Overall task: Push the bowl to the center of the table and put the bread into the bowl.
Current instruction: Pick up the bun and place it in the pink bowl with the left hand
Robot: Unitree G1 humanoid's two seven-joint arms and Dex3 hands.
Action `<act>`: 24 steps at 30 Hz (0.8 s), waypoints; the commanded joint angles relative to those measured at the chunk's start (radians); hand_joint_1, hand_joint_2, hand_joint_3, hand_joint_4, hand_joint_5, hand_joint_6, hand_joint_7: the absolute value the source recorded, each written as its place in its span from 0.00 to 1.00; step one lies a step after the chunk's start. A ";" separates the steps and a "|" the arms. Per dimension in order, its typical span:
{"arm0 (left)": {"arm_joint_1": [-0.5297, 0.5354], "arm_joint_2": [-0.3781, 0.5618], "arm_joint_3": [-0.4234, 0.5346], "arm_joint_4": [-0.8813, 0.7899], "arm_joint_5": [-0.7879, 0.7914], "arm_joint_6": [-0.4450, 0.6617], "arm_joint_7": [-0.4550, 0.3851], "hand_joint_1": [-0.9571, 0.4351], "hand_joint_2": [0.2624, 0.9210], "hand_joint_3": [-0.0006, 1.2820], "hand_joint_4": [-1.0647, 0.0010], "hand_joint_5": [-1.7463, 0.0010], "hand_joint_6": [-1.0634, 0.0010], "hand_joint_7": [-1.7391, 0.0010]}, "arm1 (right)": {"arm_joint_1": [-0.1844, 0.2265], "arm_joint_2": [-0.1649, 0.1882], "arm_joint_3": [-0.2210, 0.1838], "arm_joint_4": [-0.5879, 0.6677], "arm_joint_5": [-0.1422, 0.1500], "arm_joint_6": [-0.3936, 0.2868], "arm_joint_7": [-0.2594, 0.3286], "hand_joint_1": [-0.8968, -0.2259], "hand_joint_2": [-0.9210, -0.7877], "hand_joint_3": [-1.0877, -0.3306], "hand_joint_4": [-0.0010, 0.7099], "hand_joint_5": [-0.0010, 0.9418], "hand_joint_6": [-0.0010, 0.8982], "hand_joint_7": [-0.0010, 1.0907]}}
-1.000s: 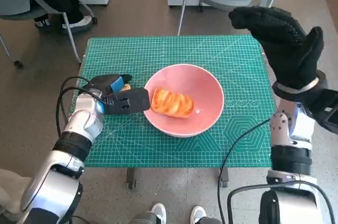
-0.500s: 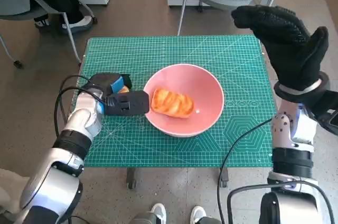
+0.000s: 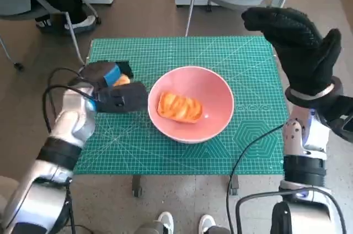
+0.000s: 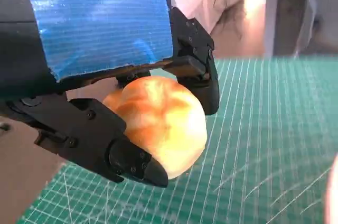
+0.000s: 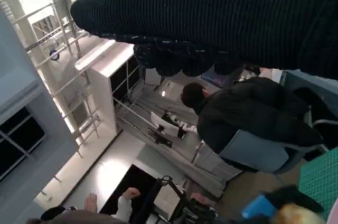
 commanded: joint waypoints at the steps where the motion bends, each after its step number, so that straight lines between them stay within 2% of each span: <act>1: 0.048 0.042 0.050 -0.169 -0.010 0.051 -0.055 0.69 1.00 0.09 0.40 0.27 0.45 0.34 | 0.010 0.007 0.004 0.014 0.002 0.008 0.005 0.30 0.00 0.36 0.48 0.01 0.47 0.01; 10: 0.124 0.088 0.116 -0.449 0.018 0.096 -0.091 0.69 1.00 0.08 0.38 0.30 0.44 0.33 | 0.009 0.005 0.004 0.017 0.003 0.000 0.013 0.29 0.00 0.36 0.48 0.01 0.47 0.01; 16: 0.155 0.113 0.156 -0.628 0.035 0.076 -0.096 0.69 0.99 0.06 0.34 0.29 0.38 0.40 | 0.003 0.004 0.002 0.027 0.007 -0.006 0.025 0.29 0.00 0.36 0.48 0.01 0.47 0.01; 22: 0.163 0.100 0.167 -0.718 0.040 0.051 -0.102 0.69 0.97 0.05 0.31 0.31 0.35 0.42 | -0.003 0.004 0.001 0.035 0.006 -0.010 0.031 0.29 0.00 0.36 0.49 0.00 0.47 0.01; 24: 0.164 0.089 0.166 -0.746 0.040 0.036 -0.098 0.69 0.98 0.04 0.30 0.34 0.36 0.39 | -0.005 0.004 0.003 0.037 0.004 -0.011 0.031 0.29 0.00 0.36 0.48 0.00 0.47 0.01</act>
